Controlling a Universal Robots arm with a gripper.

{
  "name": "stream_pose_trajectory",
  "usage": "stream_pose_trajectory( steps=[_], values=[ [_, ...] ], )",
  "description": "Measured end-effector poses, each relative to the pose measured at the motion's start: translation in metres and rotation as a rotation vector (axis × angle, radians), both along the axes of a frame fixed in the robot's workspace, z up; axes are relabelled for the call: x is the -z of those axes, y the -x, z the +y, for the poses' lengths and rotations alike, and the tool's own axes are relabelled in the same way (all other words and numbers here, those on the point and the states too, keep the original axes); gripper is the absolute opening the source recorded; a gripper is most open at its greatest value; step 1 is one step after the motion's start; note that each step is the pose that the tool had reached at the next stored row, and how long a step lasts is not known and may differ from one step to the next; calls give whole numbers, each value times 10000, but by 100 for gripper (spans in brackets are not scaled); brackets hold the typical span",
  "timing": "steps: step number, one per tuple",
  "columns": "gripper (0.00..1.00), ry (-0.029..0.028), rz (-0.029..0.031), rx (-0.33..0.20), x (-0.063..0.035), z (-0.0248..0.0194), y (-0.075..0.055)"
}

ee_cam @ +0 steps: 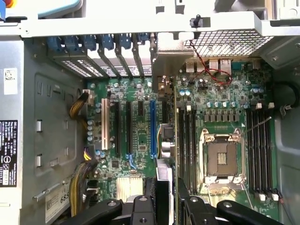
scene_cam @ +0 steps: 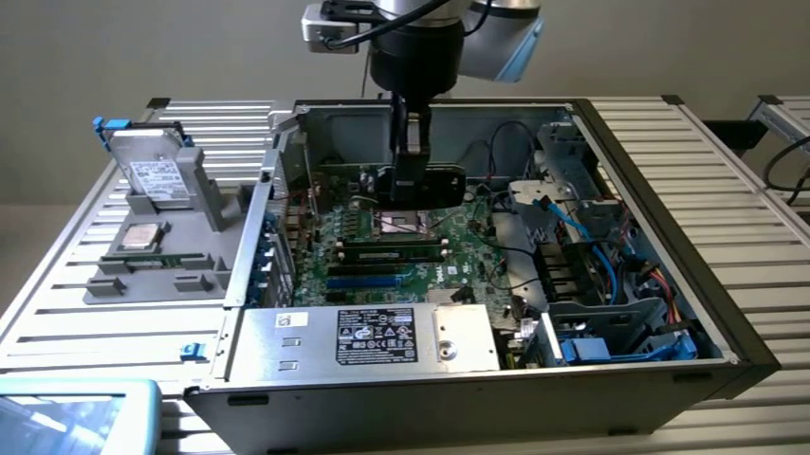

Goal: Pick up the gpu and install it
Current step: 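Insert the gpu into the slot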

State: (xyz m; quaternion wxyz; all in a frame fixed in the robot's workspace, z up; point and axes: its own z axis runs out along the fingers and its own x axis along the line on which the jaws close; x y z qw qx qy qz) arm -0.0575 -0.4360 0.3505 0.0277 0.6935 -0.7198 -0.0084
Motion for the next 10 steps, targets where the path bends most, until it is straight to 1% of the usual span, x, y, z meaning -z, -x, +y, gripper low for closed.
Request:
stream_pose_trajectory(
  steps=[8,10],
  values=[
    [29,21,-1,-7,141,0,41],
    [29,46,-1,-6,164,0,60]
  ],
)
